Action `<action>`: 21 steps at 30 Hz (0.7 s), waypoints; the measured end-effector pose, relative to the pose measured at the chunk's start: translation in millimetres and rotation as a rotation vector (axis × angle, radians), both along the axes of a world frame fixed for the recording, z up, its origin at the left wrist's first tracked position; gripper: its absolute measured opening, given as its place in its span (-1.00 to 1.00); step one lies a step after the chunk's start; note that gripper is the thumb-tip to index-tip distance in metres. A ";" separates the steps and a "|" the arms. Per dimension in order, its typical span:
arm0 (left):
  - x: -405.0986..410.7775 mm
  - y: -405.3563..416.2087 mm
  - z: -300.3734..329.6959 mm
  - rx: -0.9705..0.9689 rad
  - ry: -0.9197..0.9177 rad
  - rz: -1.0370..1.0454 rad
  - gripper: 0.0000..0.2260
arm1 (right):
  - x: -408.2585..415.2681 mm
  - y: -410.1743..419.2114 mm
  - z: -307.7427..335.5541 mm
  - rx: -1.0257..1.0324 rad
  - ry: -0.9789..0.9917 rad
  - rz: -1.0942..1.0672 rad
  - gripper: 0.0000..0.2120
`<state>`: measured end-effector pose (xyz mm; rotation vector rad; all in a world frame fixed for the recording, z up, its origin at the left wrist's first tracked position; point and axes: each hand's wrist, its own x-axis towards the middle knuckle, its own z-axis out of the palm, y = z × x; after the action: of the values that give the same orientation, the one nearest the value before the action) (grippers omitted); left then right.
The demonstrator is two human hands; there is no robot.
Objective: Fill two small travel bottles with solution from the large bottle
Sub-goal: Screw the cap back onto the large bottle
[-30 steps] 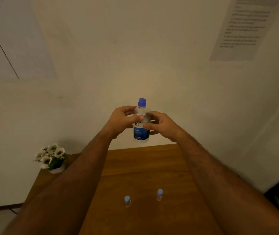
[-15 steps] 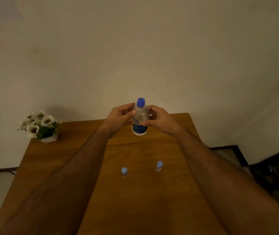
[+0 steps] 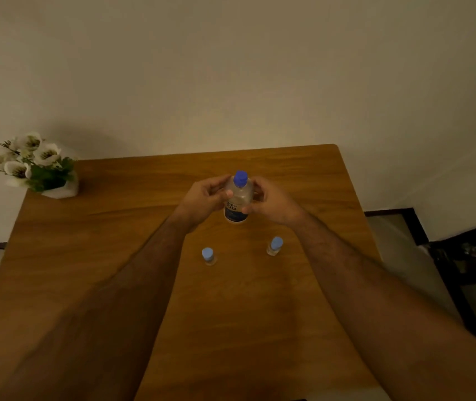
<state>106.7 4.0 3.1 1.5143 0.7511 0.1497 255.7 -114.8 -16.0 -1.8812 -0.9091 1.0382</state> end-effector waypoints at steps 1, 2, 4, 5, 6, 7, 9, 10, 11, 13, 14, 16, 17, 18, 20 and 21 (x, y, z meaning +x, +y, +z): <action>-0.8 -0.9 -5.2 -0.008 0.006 0.000 -0.53 | -0.3 0.0 -5.7 -0.012 0.002 0.003 -0.36; -1.3 -1.7 -10.2 -0.018 0.010 0.000 -0.53 | -0.7 -0.3 -10.0 -0.028 0.000 0.009 -0.34; -2.1 -3.4 -17.9 -0.039 0.012 0.008 -0.53 | -0.8 -0.7 -16.6 -0.060 -0.009 0.017 -0.33; -2.3 -4.0 -20.8 -0.048 0.008 0.016 -0.54 | 0.0 -0.2 -19.2 -0.065 -0.012 0.020 -0.33; -2.3 -3.9 -23.5 -0.050 0.000 0.026 -0.54 | 0.5 0.5 -20.4 -0.064 -0.014 0.022 -0.33; -2.2 -3.4 -25.6 -0.050 -0.006 0.033 -0.55 | 1.4 1.5 -21.8 -0.061 -0.012 0.022 -0.34; -2.2 -2.4 -27.6 -0.043 -0.014 0.037 -0.56 | 1.7 3.4 -21.7 -0.056 -0.021 0.027 -0.34; -2.0 -2.1 -28.7 -0.046 -0.017 0.036 -0.56 | 1.8 4.3 -21.4 -0.055 -0.025 0.031 -0.34; -2.4 -1.9 -28.9 -0.048 -0.018 0.039 -0.57 | 2.4 4.5 -22.2 -0.055 -0.029 0.032 -0.34; -3.0 -2.6 -28.1 -0.048 -0.021 0.038 -0.58 | 1.9 4.7 -23.1 -0.068 -0.045 0.034 -0.35; -2.8 -2.7 -27.3 -0.049 -0.021 0.035 -0.58 | 1.6 4.6 -23.2 -0.075 -0.064 0.034 -0.35; -2.1 -3.1 -23.8 -0.033 -0.014 0.021 -0.58 | 1.0 4.4 -23.7 -0.088 -0.090 0.031 -0.34; -1.9 -3.4 -23.2 -0.016 -0.007 0.009 -0.57 | 0.9 4.3 -24.4 -0.092 -0.096 0.034 -0.32; -2.1 -4.2 -20.8 0.003 0.006 0.001 -0.55 | -0.3 3.9 -22.9 -0.106 -0.107 0.041 -0.30; -3.3 -5.3 -15.7 0.035 0.033 -0.019 -0.48 | -2.1 2.2 -19.8 -0.113 -0.135 0.087 -0.29; -4.1 -5.0 -12.5 0.046 0.046 -0.025 -0.44 | -2.5 1.2 -17.8 -0.102 -0.156 0.100 -0.32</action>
<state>102.6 -1.0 -9.5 1.5747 0.7690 0.1145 253.2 -113.6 -33.8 -2.0416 -1.0677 1.0246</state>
